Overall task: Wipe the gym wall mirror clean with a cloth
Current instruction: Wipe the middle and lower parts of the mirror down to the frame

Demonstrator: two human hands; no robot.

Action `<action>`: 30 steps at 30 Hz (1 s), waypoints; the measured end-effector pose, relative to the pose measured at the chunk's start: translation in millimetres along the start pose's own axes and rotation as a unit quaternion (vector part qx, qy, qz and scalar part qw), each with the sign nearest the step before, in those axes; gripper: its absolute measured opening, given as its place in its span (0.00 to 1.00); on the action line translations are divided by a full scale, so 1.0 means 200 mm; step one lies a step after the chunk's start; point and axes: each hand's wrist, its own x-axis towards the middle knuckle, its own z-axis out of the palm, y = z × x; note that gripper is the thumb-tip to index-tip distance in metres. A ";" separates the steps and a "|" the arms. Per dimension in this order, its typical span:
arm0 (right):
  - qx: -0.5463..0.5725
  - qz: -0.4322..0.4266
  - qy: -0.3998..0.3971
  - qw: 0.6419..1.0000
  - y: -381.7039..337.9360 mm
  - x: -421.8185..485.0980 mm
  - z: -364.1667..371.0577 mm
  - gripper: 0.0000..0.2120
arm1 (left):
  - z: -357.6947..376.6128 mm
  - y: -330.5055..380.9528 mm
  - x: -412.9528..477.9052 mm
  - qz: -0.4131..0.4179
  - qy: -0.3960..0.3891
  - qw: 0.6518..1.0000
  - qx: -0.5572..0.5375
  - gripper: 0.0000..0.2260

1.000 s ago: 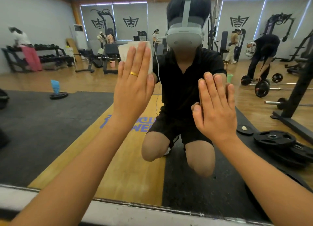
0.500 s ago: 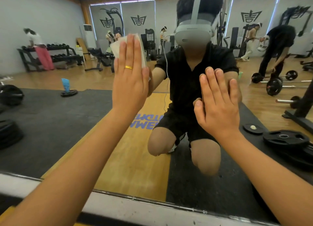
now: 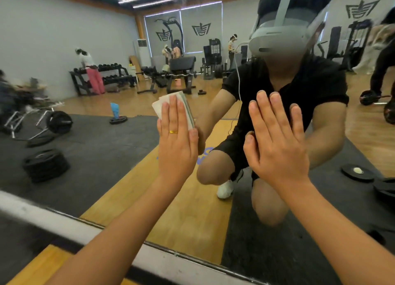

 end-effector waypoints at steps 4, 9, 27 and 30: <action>0.048 0.050 0.002 0.998 -0.05 0.05 0.01 0.30 | 0.03 -0.03 0.01 0.014 0.033 0.999 -0.002 0.26; 0.178 0.030 0.021 0.983 -0.42 0.08 -0.01 0.28 | 0.06 -0.07 -0.01 0.058 0.051 0.997 -0.027 0.25; -0.024 0.063 -0.002 0.998 -0.52 -0.01 0.28 0.32 | -0.07 -0.45 0.15 0.300 0.029 0.951 0.071 0.24; -0.030 0.062 0.011 0.998 -0.51 -0.01 0.28 0.32 | -0.02 -0.47 0.08 0.258 0.054 0.964 0.023 0.24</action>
